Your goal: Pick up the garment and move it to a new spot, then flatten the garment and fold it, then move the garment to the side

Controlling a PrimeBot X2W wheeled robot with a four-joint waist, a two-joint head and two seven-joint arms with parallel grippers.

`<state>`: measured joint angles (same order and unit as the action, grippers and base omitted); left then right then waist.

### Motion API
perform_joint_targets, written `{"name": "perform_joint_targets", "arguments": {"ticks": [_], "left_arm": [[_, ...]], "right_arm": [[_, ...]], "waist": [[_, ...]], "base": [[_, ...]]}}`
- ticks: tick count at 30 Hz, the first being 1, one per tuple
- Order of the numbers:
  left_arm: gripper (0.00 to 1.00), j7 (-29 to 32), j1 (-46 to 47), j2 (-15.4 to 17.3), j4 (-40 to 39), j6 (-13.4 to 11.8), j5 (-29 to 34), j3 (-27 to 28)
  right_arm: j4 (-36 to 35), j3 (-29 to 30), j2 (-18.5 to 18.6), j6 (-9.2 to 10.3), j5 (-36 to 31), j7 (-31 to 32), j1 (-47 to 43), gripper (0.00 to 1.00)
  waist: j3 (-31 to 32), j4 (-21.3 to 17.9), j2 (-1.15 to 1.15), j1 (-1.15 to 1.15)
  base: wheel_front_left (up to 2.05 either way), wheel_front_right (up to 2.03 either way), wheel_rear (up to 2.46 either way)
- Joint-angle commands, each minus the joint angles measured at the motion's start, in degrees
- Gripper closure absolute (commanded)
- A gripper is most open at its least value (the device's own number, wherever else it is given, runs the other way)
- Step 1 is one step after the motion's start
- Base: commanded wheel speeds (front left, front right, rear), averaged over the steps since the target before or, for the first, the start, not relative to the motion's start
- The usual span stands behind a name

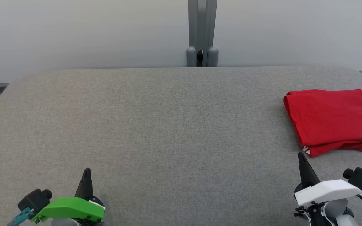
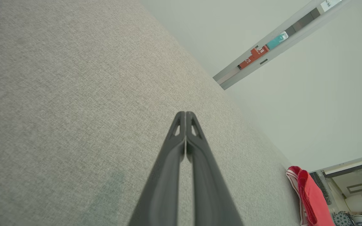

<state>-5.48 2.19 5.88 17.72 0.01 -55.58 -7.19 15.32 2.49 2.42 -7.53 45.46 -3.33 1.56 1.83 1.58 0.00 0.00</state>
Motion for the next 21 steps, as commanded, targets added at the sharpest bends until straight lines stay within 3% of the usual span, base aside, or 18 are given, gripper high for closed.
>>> {"name": "perform_joint_targets", "arguments": {"ticks": [1, 21], "left_arm": [[1.0, 0.5, 2.0, -0.1, -0.9, 0.4, -1.7, 0.9], [1.0, 4.0, 2.8, -1.0, -1.8, 2.7, -12.3, 4.9]], "right_arm": [[-0.9, 0.3, 0.3, 0.02, 2.0, 0.4, 1.7, 1.0], [-1.1, 1.5, 0.4, 0.03, 15.6, 3.3, 2.8, 1.0]], "waist": [[0.0, 0.0, 0.0, 0.0], [-0.5, -0.4, 0.0, 0.0]], "base": [[0.0, 0.0, 0.0], [0.0, 0.0, 0.0]]}}
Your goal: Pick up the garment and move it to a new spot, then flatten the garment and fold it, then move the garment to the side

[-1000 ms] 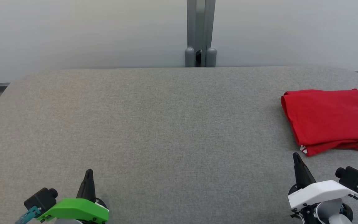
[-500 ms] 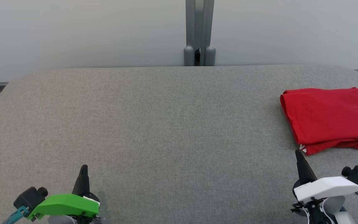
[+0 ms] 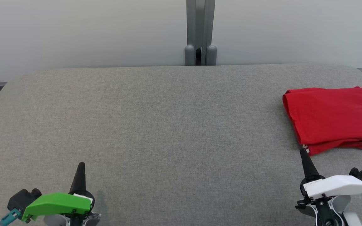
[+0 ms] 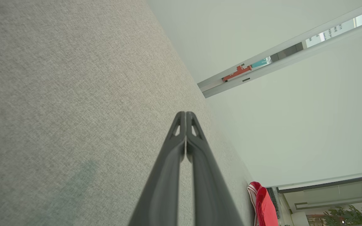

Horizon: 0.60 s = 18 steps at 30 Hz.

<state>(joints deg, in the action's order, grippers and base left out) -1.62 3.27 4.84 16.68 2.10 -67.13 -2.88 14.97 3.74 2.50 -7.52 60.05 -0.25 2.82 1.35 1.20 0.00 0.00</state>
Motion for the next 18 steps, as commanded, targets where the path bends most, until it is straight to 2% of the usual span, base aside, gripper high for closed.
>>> {"name": "perform_joint_targets", "arguments": {"ticks": [1, 18], "left_arm": [[1.0, 0.3, 1.8, 0.0, -0.8, 0.7, -1.2, 0.8], [1.0, 2.9, 2.3, -0.6, -1.4, 2.2, -8.9, 3.6]], "right_arm": [[-0.8, 0.3, 0.3, 0.02, 1.7, 0.3, 1.6, 1.0], [-0.9, 1.1, 0.4, 0.01, 11.4, 2.4, 2.3, 1.0]], "waist": [[0.0, 0.0, 0.0, 0.0], [-0.4, -0.3, 0.0, 0.0]], "base": [[0.0, 0.0, 0.0], [0.0, 0.0, 0.0]]}}
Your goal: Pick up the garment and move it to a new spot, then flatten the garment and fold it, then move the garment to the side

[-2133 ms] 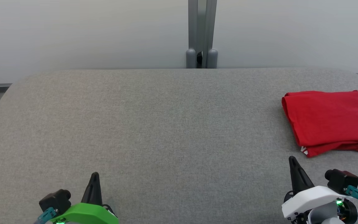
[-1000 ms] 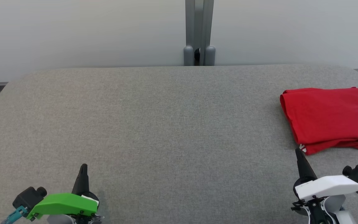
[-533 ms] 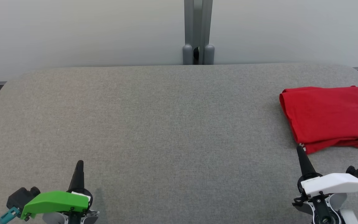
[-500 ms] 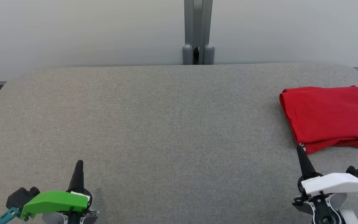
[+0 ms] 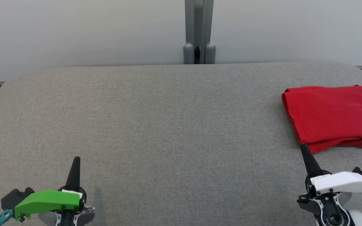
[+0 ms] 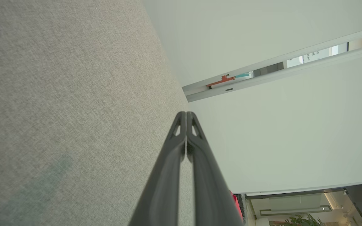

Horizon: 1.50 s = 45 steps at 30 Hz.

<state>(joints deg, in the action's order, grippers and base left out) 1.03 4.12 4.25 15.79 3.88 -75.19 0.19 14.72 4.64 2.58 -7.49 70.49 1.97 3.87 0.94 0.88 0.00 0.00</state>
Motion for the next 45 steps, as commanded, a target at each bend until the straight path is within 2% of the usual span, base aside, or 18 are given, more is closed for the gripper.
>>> {"name": "perform_joint_targets", "arguments": {"ticks": [1, 45], "left_arm": [[1.0, 0.3, 1.5, -0.1, -0.6, 0.5, -1.2, 0.7], [1.0, 5.5, 2.5, -1.3, -1.8, 3.7, -16.5, 6.3]], "right_arm": [[-0.7, 0.2, 0.3, -0.03, 1.4, 0.3, 1.3, 1.0], [-0.8, 1.9, 0.4, -0.01, 20.9, 4.5, 2.6, 1.0]], "waist": [[0.0, 0.0, 0.0, 0.0], [-1.0, -0.8, 0.0, 0.0]], "base": [[0.0, 0.0, 0.0], [0.0, 0.0, 0.0]]}}
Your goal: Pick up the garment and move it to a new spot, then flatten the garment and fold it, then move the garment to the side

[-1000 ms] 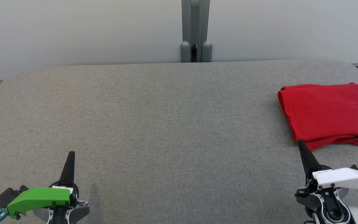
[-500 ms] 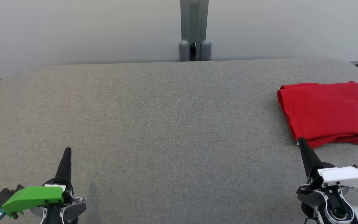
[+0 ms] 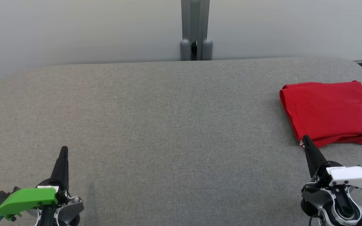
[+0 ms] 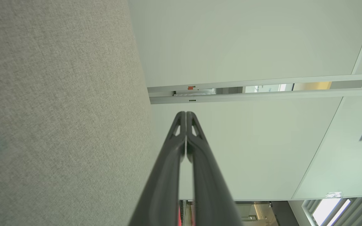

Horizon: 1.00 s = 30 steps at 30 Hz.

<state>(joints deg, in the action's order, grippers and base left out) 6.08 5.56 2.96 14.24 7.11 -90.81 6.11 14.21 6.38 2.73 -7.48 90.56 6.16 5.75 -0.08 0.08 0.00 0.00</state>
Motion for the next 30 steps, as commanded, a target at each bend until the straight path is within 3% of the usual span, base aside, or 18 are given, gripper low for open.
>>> {"name": "perform_joint_targets", "arguments": {"ticks": [1, 30], "left_arm": [[1.0, 0.5, 1.1, -0.1, -0.3, 0.5, -1.1, 0.5], [1.0, 0.7, 0.9, -0.1, -0.3, 0.6, -1.7, 0.7]], "right_arm": [[-0.3, 0.2, 0.3, -0.02, 1.1, 0.4, 0.7, 1.0], [-0.3, 0.2, 0.3, -0.02, 2.0, 0.5, 0.6, 1.0]], "waist": [[0.0, 0.0, 0.0, 0.0], [-0.1, -0.1, 0.0, 0.0]], "base": [[0.0, 0.0, 0.0], [0.0, 0.0, 0.0]]}}
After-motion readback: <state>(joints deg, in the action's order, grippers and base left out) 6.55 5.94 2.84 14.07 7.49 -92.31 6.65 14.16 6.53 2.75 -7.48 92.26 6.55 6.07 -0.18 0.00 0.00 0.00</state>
